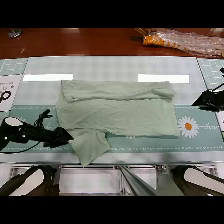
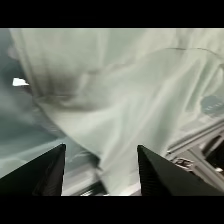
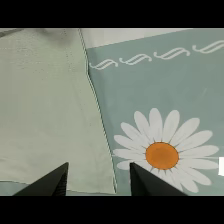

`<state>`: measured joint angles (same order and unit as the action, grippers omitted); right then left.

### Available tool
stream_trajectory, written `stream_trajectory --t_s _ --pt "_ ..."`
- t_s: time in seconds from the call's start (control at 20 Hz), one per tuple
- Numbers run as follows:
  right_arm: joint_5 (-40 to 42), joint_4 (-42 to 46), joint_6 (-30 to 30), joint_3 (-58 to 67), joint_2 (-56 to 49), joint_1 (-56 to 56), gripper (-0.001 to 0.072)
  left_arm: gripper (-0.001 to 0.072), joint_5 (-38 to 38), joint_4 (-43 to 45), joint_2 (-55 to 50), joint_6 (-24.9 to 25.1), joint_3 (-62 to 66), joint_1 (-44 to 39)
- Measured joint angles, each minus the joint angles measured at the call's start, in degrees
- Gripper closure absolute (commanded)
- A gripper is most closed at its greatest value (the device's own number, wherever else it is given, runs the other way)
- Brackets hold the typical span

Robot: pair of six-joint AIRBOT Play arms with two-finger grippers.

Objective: Fold the shirts.

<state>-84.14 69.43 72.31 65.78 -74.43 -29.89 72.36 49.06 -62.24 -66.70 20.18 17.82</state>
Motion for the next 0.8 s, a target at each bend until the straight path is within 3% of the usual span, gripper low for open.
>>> stream_trajectory --t_s 0.05,0.1,0.15,0.45,0.5,0.8 --pt "0.0 0.0 -0.1 0.0 0.0 0.0 0.0233 0.0395 -1.3 -1.7 0.0 0.5 -1.1 0.0" --pt "0.0 0.0 -0.1 0.0 0.0 0.0 0.0233 0.0608 -3.1 -2.9 0.0 1.2 -2.1 0.0" --pt "0.0 0.0 -0.1 0.0 0.0 0.0 0.0234 0.0685 -5.1 -4.0 0.0 2.0 -2.9 0.0" --pt "-0.5 2.1 -0.1 -0.6 0.0 -1.0 0.0213 0.0687 -6.9 -8.4 -0.1 5.0 -3.9 0.0" --pt "-0.5 2.4 -0.1 -1.6 0.0 -2.3 0.0171 0.0688 -6.5 -8.8 0.1 5.2 -3.5 0.0" --pt "0.3 -1.1 -3.1 -14.0 0.0 -9.7 0.0176 0.0688 -5.4 -9.5 1.5 5.5 0.6 0.0"
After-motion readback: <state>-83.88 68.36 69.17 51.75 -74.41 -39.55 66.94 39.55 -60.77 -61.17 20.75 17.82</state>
